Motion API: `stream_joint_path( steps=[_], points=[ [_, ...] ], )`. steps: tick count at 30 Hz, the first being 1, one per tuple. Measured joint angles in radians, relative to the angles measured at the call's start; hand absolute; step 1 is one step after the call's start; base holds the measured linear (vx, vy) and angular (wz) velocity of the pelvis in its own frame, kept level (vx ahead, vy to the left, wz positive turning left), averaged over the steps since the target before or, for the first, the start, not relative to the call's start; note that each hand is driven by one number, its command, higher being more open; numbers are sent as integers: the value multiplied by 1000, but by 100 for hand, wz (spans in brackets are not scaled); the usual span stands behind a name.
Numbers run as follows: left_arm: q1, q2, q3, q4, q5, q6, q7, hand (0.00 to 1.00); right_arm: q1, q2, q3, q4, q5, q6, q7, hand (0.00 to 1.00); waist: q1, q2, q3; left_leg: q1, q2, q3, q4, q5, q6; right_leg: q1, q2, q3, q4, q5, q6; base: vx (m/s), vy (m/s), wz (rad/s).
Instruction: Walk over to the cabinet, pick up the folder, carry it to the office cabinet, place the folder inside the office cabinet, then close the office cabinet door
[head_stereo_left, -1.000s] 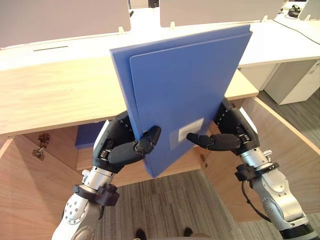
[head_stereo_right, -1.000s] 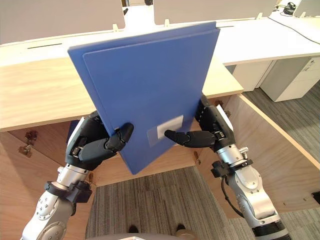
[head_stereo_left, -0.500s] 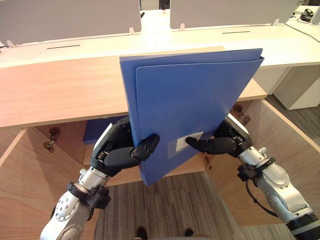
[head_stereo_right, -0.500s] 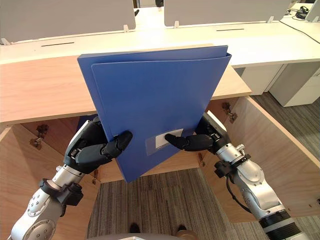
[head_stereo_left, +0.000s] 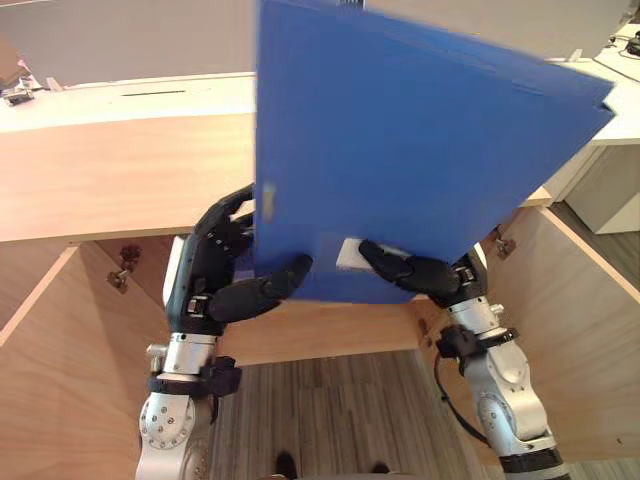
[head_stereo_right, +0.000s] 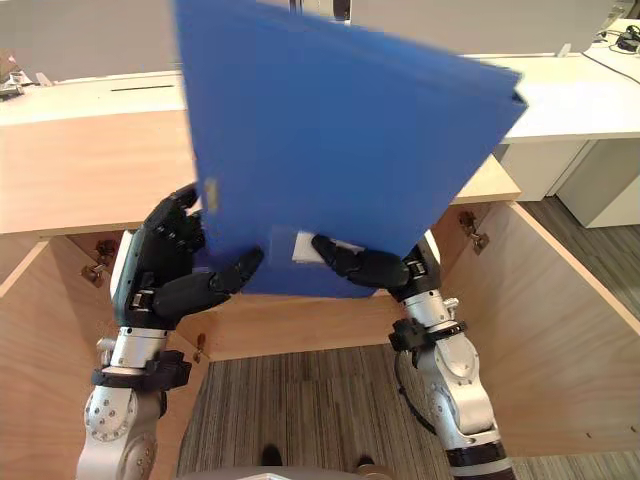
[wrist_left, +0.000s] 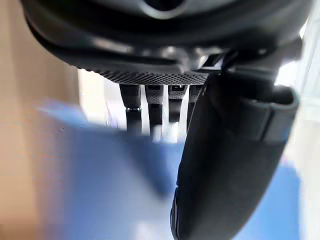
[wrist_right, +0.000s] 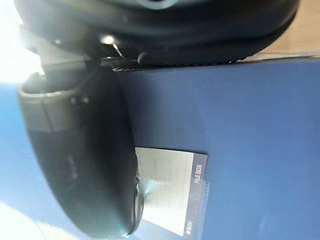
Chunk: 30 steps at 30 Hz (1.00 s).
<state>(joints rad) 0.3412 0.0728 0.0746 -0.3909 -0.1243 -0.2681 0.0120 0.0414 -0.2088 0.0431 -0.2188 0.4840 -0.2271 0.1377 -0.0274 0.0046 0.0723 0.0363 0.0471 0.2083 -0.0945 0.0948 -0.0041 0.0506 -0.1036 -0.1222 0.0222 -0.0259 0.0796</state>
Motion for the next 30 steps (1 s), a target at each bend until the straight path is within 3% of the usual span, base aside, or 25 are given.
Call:
stream_joint_path(
  steps=[3, 7, 12, 15, 19, 20, 23, 27, 30],
  points=[
    [47, -42, 85, 119, 68, 20, 76, 100, 7, 22, -38, -2, -14, 0, -35, 0, 2, -1, -1, -5, 0, 0, 0, 0, 0, -2, 0, 0, -4, 0, 0, 0, 0, 0],
    [77, -57, 128, 278, 101, 52, 110, 100, 11, 21, -28, -1, -66, 0, -53, 0, 11, -1, -1, -17, 2, 0, 0, 0, 0, -10, 2, -1, -5, 1, 0, 0, 0, 0],
    [48, -56, 153, 607, 147, 96, 115, 100, 10, 15, 85, 12, -176, 0, -69, 0, 13, -5, -4, -29, 3, -1, 0, -1, -1, -22, 3, -2, -5, 1, 0, 0, 0, 0],
    [-3, -36, 157, 890, 175, 120, 119, 100, -25, -5, 212, 98, -255, -2, -90, 0, 13, -10, -2, -60, 6, 4, 3, 1, -3, -61, 4, 5, -2, 7, -3, -31, 8, -6],
    [-130, 3, 150, 1101, 204, 134, 122, 100, -211, -16, 345, 262, -399, -2, -131, 0, 23, -23, 117, -223, 30, 22, 160, -38, 0, -213, 3, 36, 102, 5, -9, -101, 10, -15],
    [-188, 9, 140, 1131, 203, 144, 134, 100, -293, -22, 384, 324, -471, 1, -152, 0, 35, -14, 175, -324, 52, 22, 278, -77, 6, -286, 8, 44, 154, 1, -14, -234, -5, -19],
    [-252, 14, 120, 1136, 201, 142, 150, 100, -395, -41, 453, 402, -588, 25, -170, 0, 43, 8, 260, -460, 80, 11, 436, -140, 3, -405, 17, 49, 271, -32, -16, -181, 27, -6],
    [-307, 21, 87, 1081, 192, 136, 162, 100, -466, -57, 451, 408, -605, 30, -170, 0, 43, 35, 345, -641, 92, -3, 627, -208, 14, -600, -3, 58, 491, -110, -9, -169, 65, 2],
    [-330, 18, 52, 1002, 181, 121, 164, 100, -554, -56, 376, 423, -576, 47, -179, 0, 62, 55, 369, -783, 112, -7, 775, -262, 20, -753, -12, 73, 651, -167, -6, -128, 38, -2]
  ],
)
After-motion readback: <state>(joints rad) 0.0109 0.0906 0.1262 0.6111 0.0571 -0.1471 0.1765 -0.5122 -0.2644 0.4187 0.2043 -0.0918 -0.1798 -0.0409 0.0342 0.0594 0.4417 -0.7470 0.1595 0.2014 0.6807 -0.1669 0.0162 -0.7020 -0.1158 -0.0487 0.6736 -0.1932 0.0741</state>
